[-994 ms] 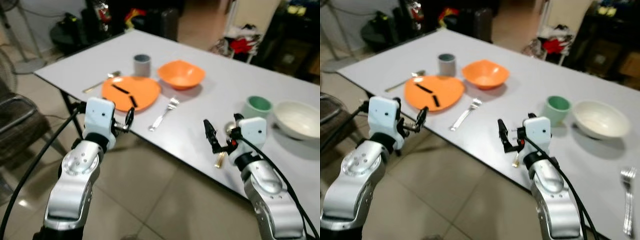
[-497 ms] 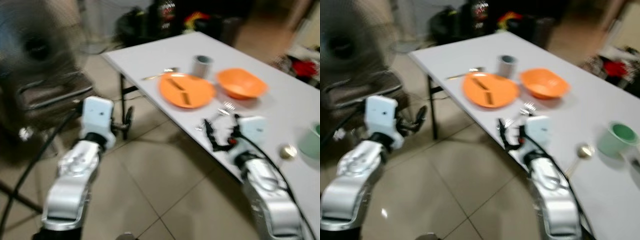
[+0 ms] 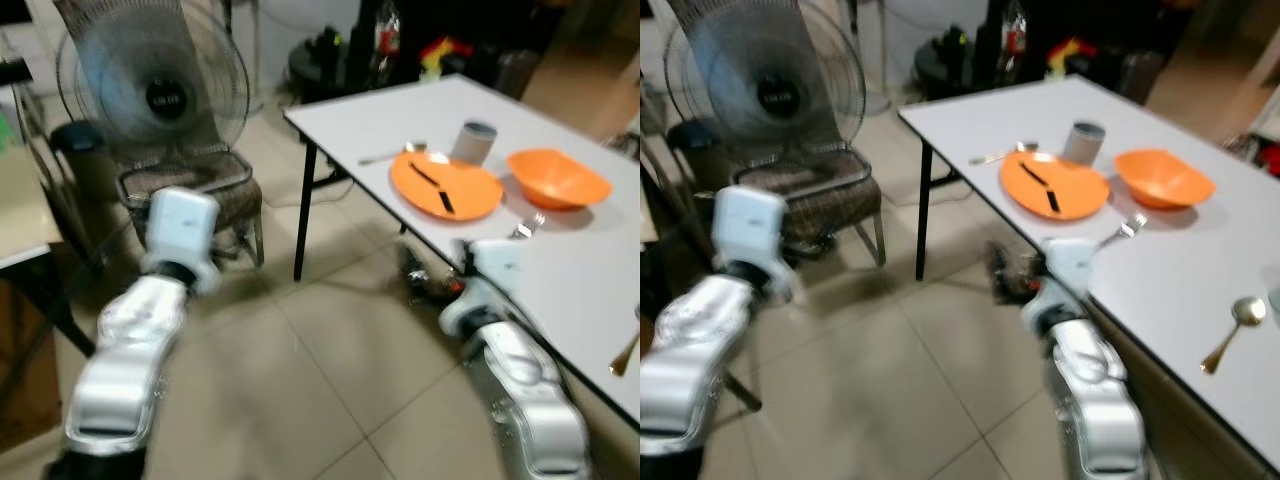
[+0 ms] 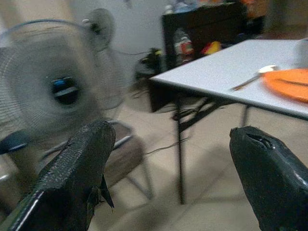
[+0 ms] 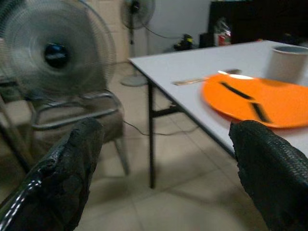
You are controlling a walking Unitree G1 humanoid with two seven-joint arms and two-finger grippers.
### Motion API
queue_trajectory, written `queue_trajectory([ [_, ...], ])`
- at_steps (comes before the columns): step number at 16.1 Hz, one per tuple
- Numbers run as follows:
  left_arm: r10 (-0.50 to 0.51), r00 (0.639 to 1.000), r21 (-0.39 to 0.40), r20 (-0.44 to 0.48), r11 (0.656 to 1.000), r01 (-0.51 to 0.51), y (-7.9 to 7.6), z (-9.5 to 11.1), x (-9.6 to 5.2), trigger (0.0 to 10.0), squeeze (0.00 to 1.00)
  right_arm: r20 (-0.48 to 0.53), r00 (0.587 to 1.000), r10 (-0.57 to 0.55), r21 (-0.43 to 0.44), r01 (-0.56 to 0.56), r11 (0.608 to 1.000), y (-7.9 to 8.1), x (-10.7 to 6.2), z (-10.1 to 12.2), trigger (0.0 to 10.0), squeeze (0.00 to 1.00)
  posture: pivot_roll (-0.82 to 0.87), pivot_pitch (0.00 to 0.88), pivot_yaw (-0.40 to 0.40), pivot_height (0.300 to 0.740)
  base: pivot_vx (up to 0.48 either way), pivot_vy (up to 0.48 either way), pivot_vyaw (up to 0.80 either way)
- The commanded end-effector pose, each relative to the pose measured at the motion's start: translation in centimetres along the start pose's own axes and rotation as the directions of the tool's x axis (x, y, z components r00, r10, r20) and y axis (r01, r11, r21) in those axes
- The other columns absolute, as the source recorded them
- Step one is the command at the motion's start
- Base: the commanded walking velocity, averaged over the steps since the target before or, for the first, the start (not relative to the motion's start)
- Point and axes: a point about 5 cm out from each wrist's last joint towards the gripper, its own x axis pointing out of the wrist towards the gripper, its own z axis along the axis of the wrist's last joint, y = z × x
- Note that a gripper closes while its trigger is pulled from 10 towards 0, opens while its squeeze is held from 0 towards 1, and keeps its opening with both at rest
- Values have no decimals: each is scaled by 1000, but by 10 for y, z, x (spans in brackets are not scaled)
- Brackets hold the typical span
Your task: Setting the table
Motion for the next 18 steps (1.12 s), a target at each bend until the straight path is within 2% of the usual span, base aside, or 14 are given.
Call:
queue_trajectory([
  [1,-42,999,-7,0,999,42,-9,0,0,10000,0,-19,999,-36,7,36,999,-10,-1,-2,10000,0,46,0,-20,740,0,405,0],
  [8,-38,999,-2,-38,999,38,-6,-10,-5,10000,0,-27,999,-27,28,28,999,-9,-2,-6,10000,0,61,0,-26,740,0,406,0],
  [18,-14,1000,20,-27,1000,15,0,-6,-4,10000,0,-32,999,-15,51,16,999,-6,3,-8,10000,0,83,0,-39,740,0,408,0],
])
